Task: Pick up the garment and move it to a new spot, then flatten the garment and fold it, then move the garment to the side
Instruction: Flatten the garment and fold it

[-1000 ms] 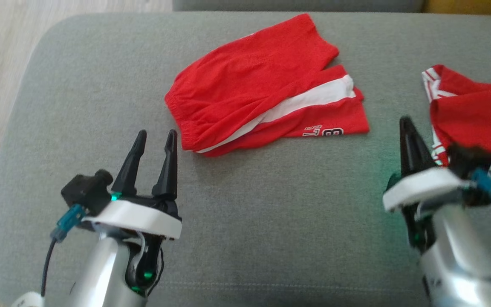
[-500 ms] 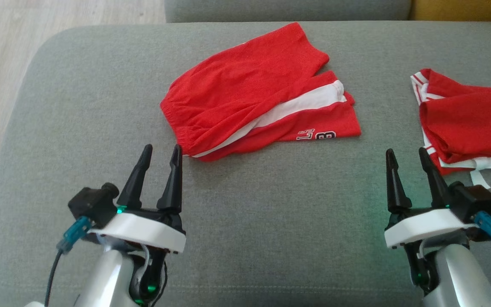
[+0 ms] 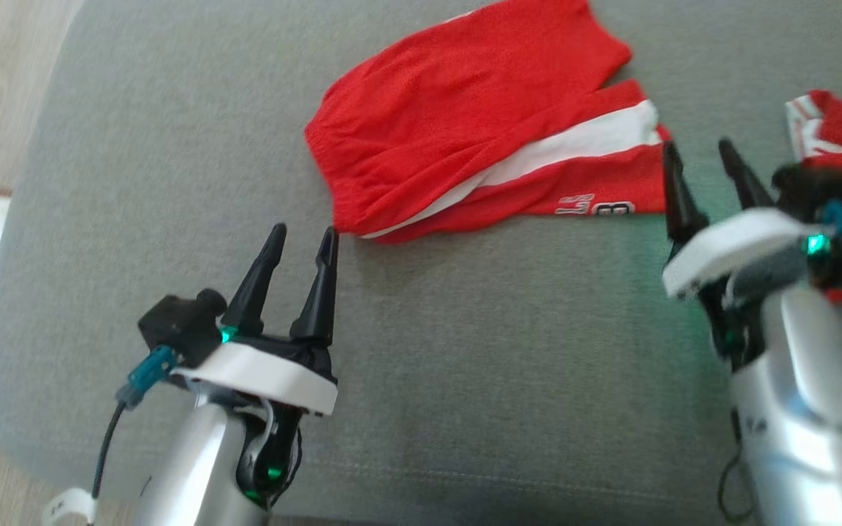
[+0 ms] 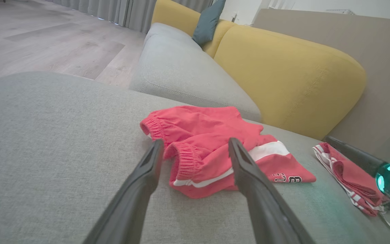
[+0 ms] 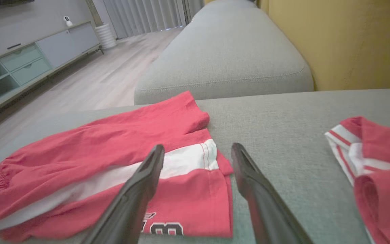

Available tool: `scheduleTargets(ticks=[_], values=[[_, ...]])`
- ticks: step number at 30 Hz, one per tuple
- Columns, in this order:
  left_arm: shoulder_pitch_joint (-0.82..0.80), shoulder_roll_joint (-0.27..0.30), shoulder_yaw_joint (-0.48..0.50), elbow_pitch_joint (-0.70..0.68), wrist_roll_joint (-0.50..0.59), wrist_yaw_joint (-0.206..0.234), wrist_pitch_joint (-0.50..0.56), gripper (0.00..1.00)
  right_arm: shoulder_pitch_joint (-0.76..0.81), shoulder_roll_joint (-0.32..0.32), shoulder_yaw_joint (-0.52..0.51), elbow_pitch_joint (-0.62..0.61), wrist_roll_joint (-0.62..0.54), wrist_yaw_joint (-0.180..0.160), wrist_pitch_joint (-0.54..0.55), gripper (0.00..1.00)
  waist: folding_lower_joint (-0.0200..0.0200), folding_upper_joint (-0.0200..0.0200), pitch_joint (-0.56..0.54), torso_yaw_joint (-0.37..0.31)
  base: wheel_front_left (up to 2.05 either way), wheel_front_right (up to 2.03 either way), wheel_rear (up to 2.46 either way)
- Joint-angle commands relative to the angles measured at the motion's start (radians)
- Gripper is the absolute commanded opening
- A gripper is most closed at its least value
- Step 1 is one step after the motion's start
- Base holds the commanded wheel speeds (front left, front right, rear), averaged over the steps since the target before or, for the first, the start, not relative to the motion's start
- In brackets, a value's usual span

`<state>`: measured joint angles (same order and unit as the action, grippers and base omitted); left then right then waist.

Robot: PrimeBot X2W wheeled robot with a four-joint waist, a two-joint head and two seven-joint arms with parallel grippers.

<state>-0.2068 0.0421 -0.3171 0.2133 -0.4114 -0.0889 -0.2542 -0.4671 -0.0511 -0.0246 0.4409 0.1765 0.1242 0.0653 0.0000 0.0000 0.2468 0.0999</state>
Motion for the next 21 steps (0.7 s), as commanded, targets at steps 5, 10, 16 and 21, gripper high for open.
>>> scheduleTargets(ticks=[5, 10, 16, 21], values=[[-0.058, 0.008, 0.015, -0.02, -0.016, -0.005, -0.008, 1.0, -0.138, -0.013, -0.031, 0.096, 0.004, 0.007, 0.056, 1.0, 0.0, 0.0, 0.062, 0.061, 0.0, 0.0, 0.0], [-0.077, 0.008, 0.012, -0.015, -0.02, -0.007, -0.008, 1.0, -0.216, -0.034, -0.054, 0.203, -0.003, 0.007, 0.075, 1.0, 0.0, 0.0, 0.085, 0.083, 0.0, 0.0, 0.0], [-0.085, 0.008, 0.01, -0.014, -0.023, -0.008, -0.008, 1.0, -0.27, -0.047, -0.064, 0.288, -0.011, 0.007, 0.065, 1.0, 0.0, 0.0, 0.099, 0.09, 0.0, 0.0, 0.0], [-0.095, 0.008, 0.006, -0.013, -0.025, -0.008, -0.008, 1.0, -0.312, -0.059, -0.051, 0.351, -0.009, 0.007, 0.049, 1.0, 0.0, 0.0, 0.111, 0.093, 0.0, 0.0, 0.0]])
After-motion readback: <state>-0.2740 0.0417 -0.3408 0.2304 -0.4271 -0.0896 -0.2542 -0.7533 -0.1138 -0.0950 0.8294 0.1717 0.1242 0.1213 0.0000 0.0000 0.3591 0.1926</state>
